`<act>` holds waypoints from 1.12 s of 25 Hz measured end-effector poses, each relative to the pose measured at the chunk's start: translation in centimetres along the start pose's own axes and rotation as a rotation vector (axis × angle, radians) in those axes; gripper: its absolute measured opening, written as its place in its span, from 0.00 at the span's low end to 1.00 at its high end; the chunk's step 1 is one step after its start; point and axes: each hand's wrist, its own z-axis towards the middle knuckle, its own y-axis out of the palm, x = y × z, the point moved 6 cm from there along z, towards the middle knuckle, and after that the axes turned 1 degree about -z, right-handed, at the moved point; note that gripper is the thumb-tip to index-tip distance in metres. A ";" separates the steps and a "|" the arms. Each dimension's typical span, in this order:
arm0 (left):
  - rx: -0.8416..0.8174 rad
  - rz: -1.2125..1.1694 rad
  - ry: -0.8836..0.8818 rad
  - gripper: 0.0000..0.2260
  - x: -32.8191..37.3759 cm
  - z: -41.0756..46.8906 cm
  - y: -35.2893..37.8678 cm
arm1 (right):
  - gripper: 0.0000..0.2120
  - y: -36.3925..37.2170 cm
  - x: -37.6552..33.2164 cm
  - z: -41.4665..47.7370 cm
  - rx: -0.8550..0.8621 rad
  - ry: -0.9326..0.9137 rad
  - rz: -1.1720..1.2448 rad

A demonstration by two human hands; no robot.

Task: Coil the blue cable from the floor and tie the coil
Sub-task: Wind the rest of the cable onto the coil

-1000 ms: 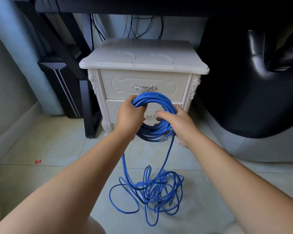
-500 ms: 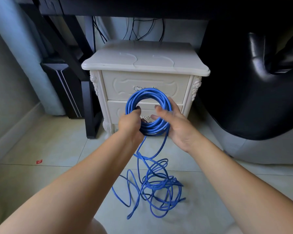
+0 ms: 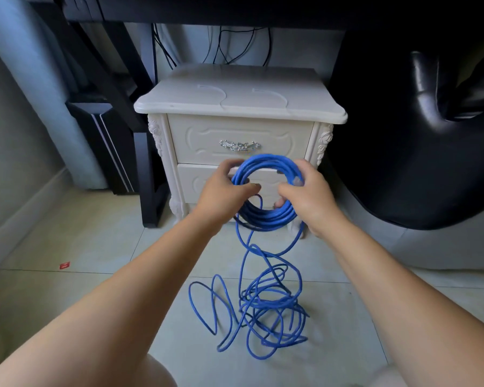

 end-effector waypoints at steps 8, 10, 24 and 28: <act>-0.091 0.491 0.456 0.21 2.3 -0.3 1.5 | 0.16 2.2 -2.0 -1.0 -0.232 -0.253 -0.541; -0.076 0.450 0.380 0.16 1.9 0.0 1.5 | 0.12 1.8 -1.9 -0.7 -0.157 -0.232 -0.493; 0.177 -0.313 -0.090 0.01 0.0 0.6 -0.1 | 0.13 1.8 0.9 -1.1 -0.156 0.225 0.317; -0.180 -0.372 -0.112 0.16 0.7 0.1 1.6 | 0.09 -0.1 0.8 -0.2 0.084 0.211 0.459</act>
